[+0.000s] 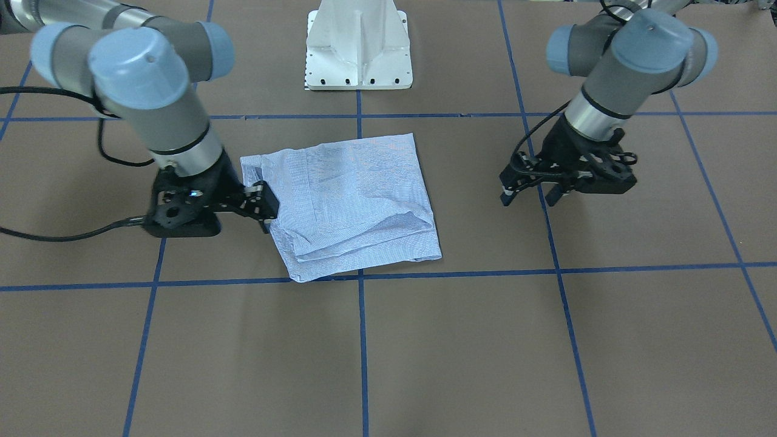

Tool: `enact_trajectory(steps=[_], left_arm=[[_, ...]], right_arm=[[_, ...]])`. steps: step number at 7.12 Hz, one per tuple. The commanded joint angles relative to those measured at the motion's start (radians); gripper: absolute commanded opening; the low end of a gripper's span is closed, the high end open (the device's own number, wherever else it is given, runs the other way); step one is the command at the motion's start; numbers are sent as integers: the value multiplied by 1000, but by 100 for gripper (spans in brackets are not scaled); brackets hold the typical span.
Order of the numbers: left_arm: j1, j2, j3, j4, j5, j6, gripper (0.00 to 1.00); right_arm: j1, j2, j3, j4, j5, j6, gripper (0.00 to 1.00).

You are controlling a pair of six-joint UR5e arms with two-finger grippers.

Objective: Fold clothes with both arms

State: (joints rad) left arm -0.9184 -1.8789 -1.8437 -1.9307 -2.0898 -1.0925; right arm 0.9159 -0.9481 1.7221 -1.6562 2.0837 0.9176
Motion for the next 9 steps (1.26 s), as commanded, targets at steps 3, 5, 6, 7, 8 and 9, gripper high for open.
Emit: enact_trajectory(steps=[3, 5, 6, 7, 8, 9], left_arm=[[-373, 232, -15, 62, -141, 696, 100], [-494, 340, 0, 75, -147, 877, 100], [-502, 346, 1, 78, -144, 875, 100], [-502, 366, 9, 61, -144, 881, 100], [-513, 369, 27, 5, -136, 878, 100], [-513, 371, 64, -13, -136, 876, 100]], right_arm=[[392, -329, 57, -77, 208, -675, 100], [542, -542, 47, -68, 249, -953, 100], [593, -593, 44, -68, 287, -1004, 100], [613, -604, 30, -68, 288, -1017, 100], [629, -627, 31, -65, 285, -1014, 100], [658, -627, 33, -65, 285, -1017, 100]])
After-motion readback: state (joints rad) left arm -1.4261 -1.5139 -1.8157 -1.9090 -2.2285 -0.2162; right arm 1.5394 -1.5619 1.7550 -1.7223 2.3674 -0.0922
